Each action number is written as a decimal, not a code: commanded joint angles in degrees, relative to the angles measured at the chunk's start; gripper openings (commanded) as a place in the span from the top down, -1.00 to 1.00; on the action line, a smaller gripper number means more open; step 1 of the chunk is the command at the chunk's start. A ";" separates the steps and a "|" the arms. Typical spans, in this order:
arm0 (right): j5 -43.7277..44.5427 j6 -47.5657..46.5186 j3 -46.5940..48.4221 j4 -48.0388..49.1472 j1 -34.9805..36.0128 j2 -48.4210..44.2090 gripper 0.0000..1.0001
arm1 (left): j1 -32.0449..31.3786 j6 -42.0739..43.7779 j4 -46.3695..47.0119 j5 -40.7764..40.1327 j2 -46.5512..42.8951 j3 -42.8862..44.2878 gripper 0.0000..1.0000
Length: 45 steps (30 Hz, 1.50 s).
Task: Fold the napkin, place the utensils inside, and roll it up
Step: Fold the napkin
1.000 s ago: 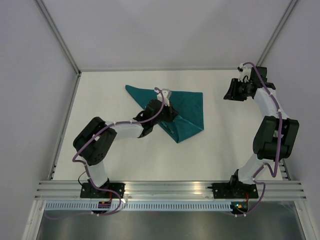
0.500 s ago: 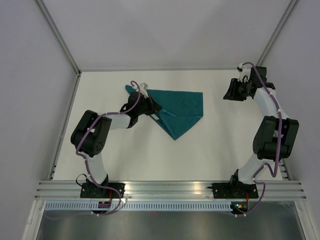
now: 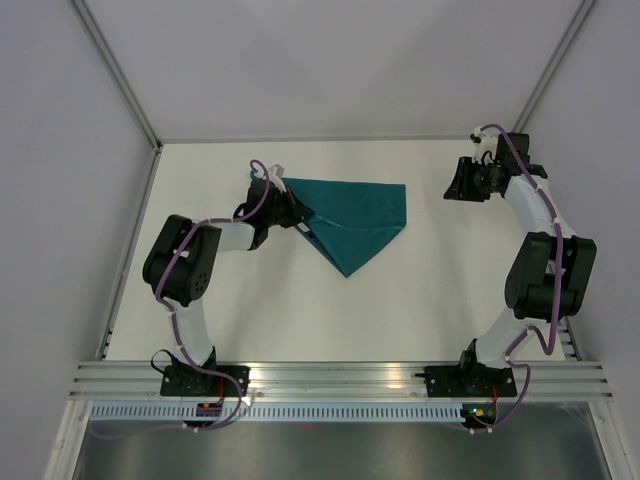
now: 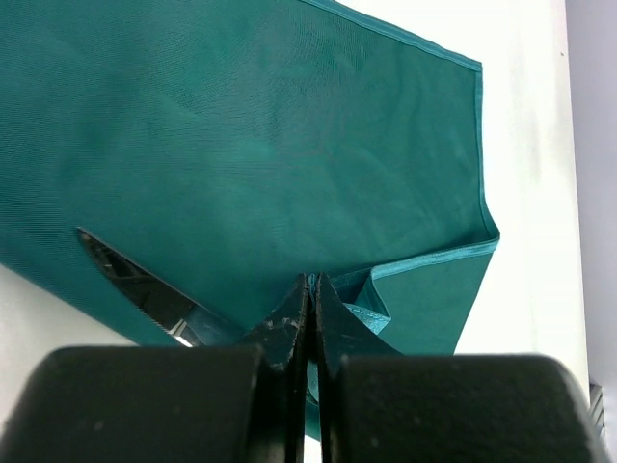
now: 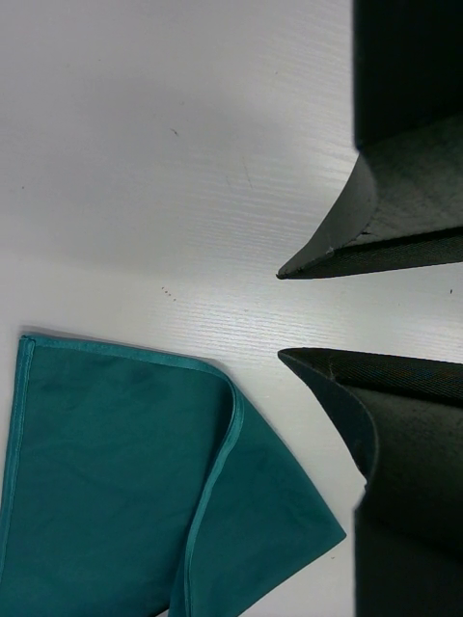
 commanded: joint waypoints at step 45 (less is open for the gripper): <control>0.88 -2.04 0.73 0.07 0.99 -1.11 0.18 | 7.74 -1.69 -0.35 1.64 3.48 6.51 -0.18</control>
